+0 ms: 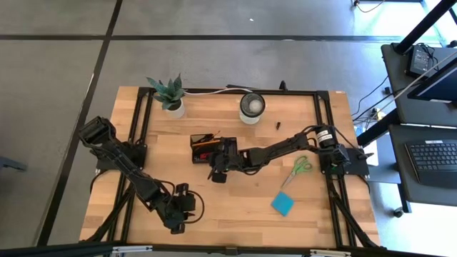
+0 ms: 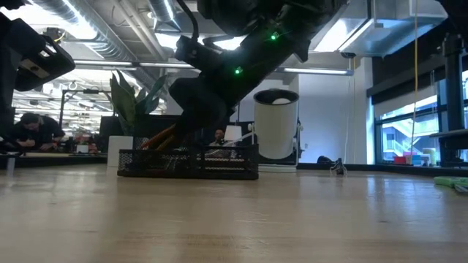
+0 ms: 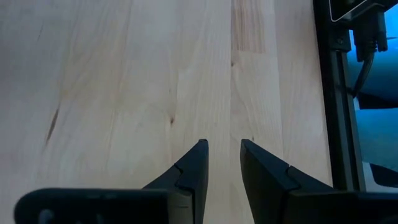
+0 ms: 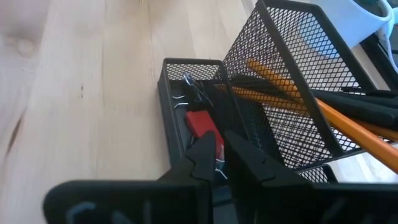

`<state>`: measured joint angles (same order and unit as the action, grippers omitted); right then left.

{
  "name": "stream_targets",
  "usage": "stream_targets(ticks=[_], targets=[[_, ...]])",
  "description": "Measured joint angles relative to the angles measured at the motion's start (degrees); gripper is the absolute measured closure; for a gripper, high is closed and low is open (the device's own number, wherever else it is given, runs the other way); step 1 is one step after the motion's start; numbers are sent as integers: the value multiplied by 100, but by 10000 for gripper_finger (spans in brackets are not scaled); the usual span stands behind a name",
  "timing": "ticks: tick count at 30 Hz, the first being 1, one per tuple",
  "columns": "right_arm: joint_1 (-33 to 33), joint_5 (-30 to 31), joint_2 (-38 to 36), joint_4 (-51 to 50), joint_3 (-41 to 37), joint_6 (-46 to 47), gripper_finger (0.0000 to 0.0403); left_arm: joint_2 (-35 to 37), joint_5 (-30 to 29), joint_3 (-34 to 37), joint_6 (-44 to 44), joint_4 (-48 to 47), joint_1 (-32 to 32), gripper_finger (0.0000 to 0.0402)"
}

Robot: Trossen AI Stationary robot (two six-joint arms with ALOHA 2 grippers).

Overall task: Pick and place office supplies into organizer
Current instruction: Put the black binder clip in the desk organizer

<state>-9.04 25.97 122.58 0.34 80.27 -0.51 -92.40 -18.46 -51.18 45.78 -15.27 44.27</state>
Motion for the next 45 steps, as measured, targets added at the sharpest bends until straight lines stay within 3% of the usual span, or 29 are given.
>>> stream_targets(ticks=[8, 13, 19, 22, 27, 31, 37, 41, 45], targets=[[-138, -23, -109, -97, -22, 50, 363, 0, 0, 0, 0, 1, 0, 316], [-354, -560, -609, -659, -41, 524, 320, 0, -5, 0, 2, 4, 0, 315], [-699, -673, -1454, -2210, -35, 1292, 242, 0, -8, 0, 7, 4, -2, 315], [-827, -659, -2058, -3468, -29, 1596, 217, 0, -11, 0, 7, 10, -13, 315], [-851, -542, -3061, -5633, -26, 3341, 202, 0, -77, 0, 4, 39, -13, 315], [-629, -195, -3707, -6867, -22, 4904, 201, 0, -280, 0, -1, 38, -13, 315], [11, -20, -4037, -7940, -17, 6045, 201, 0, -417, 0, -1, 31, -24, 316], [758, -33, -4030, -7997, -123, 6197, 201, 0, -417, 0, -2, 26, -24, 315], [1611, -482, -4023, -7371, -434, 5800, 201, 0, -417, 0, 0, 24, -24, 316]])
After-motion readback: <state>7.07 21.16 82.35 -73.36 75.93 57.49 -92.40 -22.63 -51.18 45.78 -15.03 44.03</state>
